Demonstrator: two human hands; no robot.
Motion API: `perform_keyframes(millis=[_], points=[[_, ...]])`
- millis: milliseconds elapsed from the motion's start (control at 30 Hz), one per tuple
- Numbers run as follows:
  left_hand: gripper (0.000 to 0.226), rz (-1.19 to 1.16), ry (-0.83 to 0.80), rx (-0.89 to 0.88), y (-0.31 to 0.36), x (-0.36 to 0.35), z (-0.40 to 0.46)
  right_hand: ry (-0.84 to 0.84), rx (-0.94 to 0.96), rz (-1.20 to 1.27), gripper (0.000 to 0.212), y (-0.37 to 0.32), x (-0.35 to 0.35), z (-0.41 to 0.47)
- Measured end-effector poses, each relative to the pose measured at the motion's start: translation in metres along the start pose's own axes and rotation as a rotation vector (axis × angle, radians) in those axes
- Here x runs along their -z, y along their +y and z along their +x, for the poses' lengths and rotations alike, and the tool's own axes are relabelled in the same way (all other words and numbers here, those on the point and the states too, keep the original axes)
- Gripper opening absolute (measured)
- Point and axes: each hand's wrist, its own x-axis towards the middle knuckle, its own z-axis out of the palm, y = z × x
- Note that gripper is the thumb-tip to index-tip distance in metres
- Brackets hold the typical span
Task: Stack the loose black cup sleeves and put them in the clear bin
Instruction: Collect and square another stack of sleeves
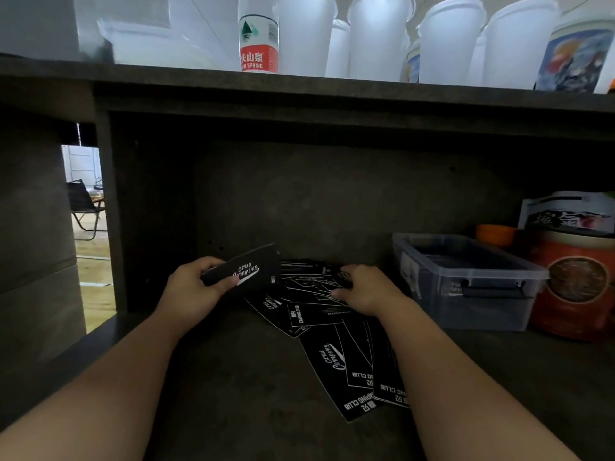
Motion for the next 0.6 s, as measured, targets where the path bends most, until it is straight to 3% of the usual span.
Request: perform_keyframes(millis=[133, 300, 467, 600], points=[[0.017, 0.009, -0.064, 0.02, -0.001, -0.003, 0.001, 0.226, 0.033, -0.041, 0.026, -0.002, 0.015, -0.005], [0.008, -0.023, -0.044, 0.014, 0.001, -0.004, 0.0, 0.69, 0.055, 0.104, 0.02, -0.006, 0.025, -0.01], [0.009, -0.001, -0.037, -0.002, 0.002, -0.004, 0.0, 0.888, 0.116, 0.143, 0.016, -0.005, 0.021, -0.008], [0.009, -0.014, -0.059, -0.002, -0.001, -0.004, 0.002, 0.926, 0.081, 0.291, 0.016, -0.005, 0.023, -0.009]])
